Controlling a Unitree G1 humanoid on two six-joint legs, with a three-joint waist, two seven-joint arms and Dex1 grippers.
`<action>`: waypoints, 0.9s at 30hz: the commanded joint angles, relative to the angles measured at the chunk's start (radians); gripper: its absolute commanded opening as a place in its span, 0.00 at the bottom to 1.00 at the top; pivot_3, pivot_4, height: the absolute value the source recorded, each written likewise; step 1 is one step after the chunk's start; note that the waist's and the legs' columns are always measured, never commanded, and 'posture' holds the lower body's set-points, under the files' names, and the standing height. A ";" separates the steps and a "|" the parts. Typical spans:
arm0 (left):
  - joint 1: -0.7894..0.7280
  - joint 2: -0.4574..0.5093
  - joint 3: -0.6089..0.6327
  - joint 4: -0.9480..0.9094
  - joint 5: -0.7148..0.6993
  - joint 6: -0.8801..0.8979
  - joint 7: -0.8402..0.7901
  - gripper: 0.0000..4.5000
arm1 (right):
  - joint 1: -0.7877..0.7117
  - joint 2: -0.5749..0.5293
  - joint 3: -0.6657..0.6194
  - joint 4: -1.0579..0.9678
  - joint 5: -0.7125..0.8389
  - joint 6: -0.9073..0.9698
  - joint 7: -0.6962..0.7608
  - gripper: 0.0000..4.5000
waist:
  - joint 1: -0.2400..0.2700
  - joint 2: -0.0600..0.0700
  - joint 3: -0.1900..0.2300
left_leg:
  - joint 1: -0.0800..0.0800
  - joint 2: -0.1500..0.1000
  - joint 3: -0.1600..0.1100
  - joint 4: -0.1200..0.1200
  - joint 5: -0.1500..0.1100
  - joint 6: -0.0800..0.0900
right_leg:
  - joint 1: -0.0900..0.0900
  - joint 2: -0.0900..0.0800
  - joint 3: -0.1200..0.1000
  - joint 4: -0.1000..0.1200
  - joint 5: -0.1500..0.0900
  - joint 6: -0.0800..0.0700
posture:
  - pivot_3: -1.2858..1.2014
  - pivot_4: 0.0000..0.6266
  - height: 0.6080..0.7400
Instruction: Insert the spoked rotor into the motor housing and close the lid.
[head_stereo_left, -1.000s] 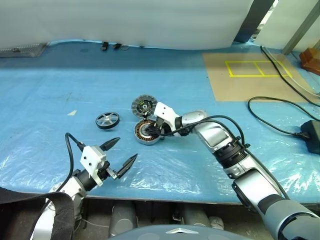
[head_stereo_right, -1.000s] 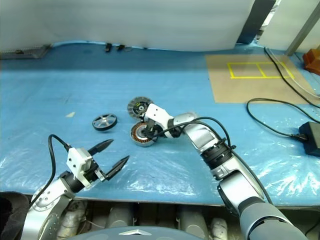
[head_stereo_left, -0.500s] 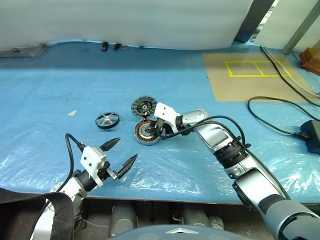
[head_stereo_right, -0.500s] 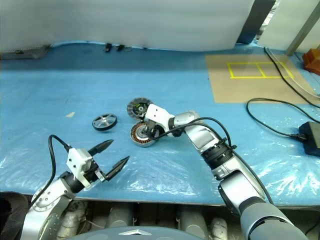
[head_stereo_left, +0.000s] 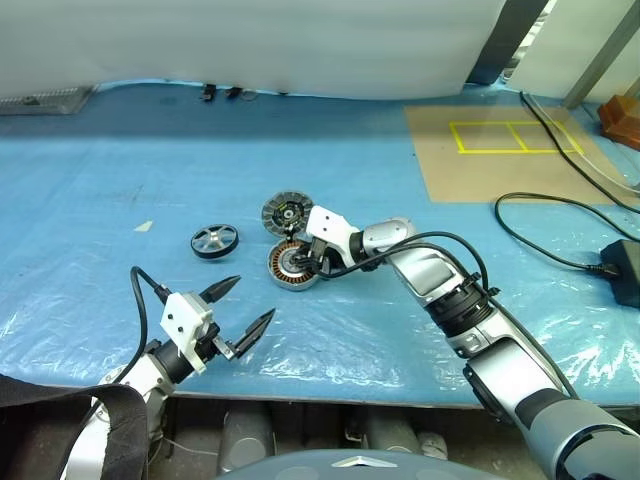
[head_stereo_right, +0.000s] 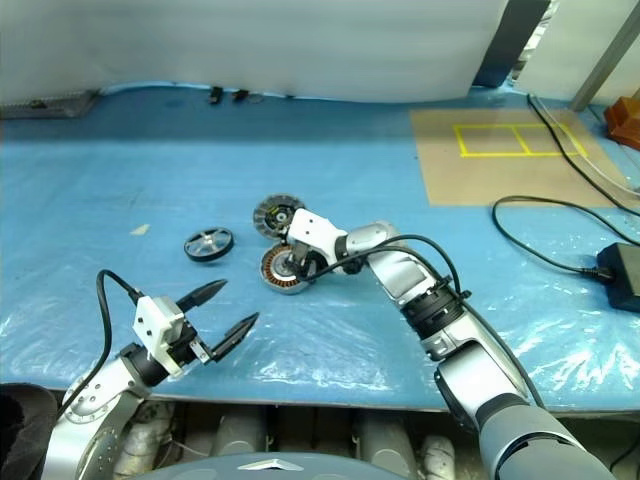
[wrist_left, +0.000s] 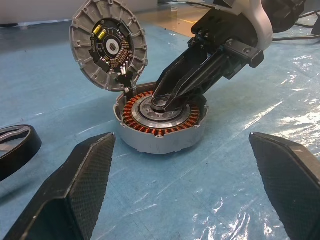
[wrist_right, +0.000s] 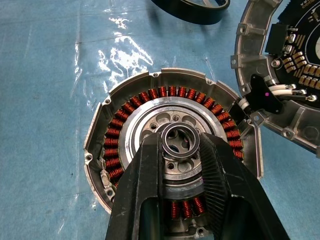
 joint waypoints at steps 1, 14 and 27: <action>0.000 0.002 0.002 -0.024 -0.006 -0.013 -0.003 1.00 | 0.002 0.007 0.004 -0.040 0.003 0.002 0.012 0.14 | 0.000 0.000 0.000 | 0.000 0.000 0.000 0.000 0.000 0.000 | 0.000 0.000 0.000 0.000 0.000 0.000 | 0.52 0.24 1.00; 0.000 0.002 0.000 -0.020 -0.006 -0.012 -0.005 1.00 | 0.010 0.011 0.003 -0.045 0.000 0.004 0.017 0.14 | 0.000 0.000 0.000 | 0.000 0.000 0.000 0.000 0.000 0.000 | 0.000 0.000 0.000 0.000 0.000 0.000 | 0.52 0.24 1.00; -0.003 0.002 -0.001 -0.019 -0.005 -0.013 -0.006 1.00 | 0.001 0.004 -0.001 -0.032 -0.022 -0.022 0.003 0.14 | 0.000 0.000 0.000 | 0.000 0.000 0.000 0.000 0.000 0.000 | 0.000 0.000 0.000 0.000 0.000 0.000 | 0.52 0.24 1.00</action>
